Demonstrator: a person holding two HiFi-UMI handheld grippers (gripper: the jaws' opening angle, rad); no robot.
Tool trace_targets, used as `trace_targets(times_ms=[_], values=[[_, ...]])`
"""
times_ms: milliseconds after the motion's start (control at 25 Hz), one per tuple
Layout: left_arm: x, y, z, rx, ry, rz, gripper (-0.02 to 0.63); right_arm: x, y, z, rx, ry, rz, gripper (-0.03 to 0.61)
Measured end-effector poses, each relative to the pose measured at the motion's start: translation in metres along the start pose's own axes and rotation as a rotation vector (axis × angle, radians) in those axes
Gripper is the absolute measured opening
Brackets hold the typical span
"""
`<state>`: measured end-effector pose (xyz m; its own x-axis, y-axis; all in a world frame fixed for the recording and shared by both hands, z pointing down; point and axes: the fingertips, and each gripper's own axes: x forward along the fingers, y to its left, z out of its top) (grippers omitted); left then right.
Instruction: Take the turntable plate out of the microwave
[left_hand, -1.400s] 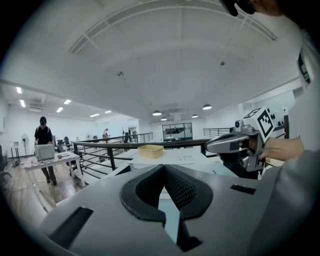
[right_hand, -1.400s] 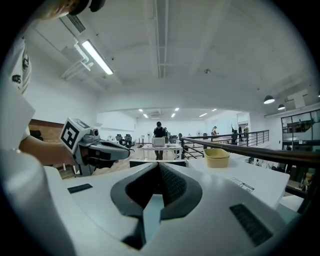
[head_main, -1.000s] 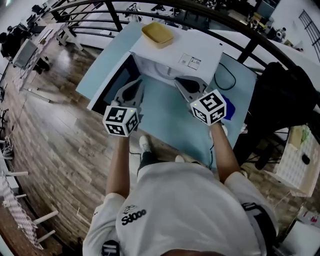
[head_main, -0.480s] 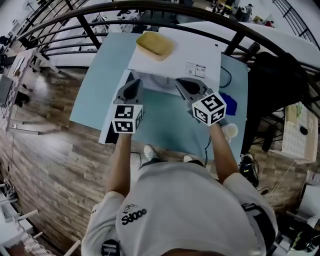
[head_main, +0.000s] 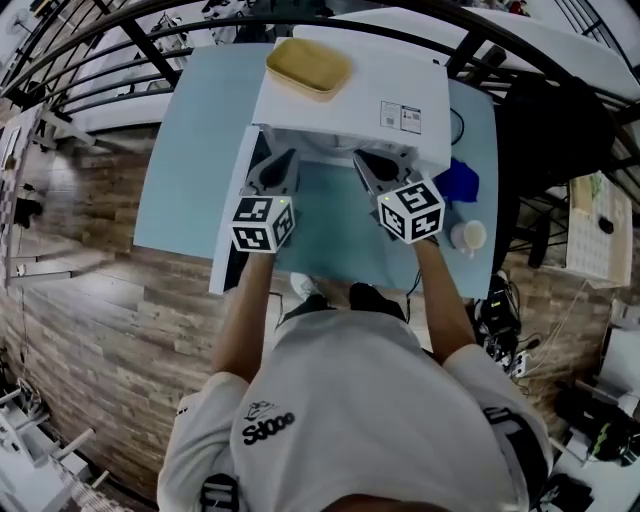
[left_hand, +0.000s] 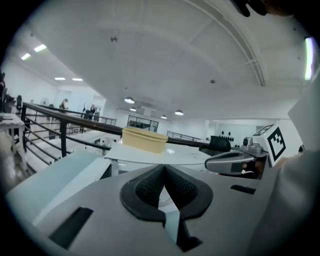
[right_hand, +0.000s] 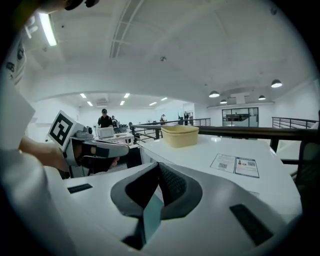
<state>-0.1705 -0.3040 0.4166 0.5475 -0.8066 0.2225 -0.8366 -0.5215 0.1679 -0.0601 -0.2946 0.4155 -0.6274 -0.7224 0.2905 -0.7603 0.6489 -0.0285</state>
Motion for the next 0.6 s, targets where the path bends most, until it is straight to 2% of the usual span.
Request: trace_targets(times_ms=[160, 320, 520, 560, 600], values=[[0.015, 0.003, -0.031, -0.139, 0.037, 0.013, 0.02, 0.002, -0.011, -0.017, 0.066, 0.03, 0.0, 0.006], [0.029, 0.009, -0.064, -0.238, 0.071, 0.032, 0.021, 0.006, -0.019, -0.034, 0.146, 0.046, 0.032, 0.006], [0.058, 0.015, -0.094, -0.279, 0.094, 0.059, 0.029, 0.013, -0.03, -0.058, 0.162, 0.094, 0.046, 0.006], [0.064, 0.017, -0.1, -0.284, 0.101, 0.064, 0.043, 0.015, -0.032, -0.062, 0.162, 0.103, 0.047, 0.006], [0.071, 0.019, -0.105, -0.291, 0.11, 0.069, 0.087, 0.017, -0.034, -0.066, 0.163, 0.112, 0.047, 0.006]])
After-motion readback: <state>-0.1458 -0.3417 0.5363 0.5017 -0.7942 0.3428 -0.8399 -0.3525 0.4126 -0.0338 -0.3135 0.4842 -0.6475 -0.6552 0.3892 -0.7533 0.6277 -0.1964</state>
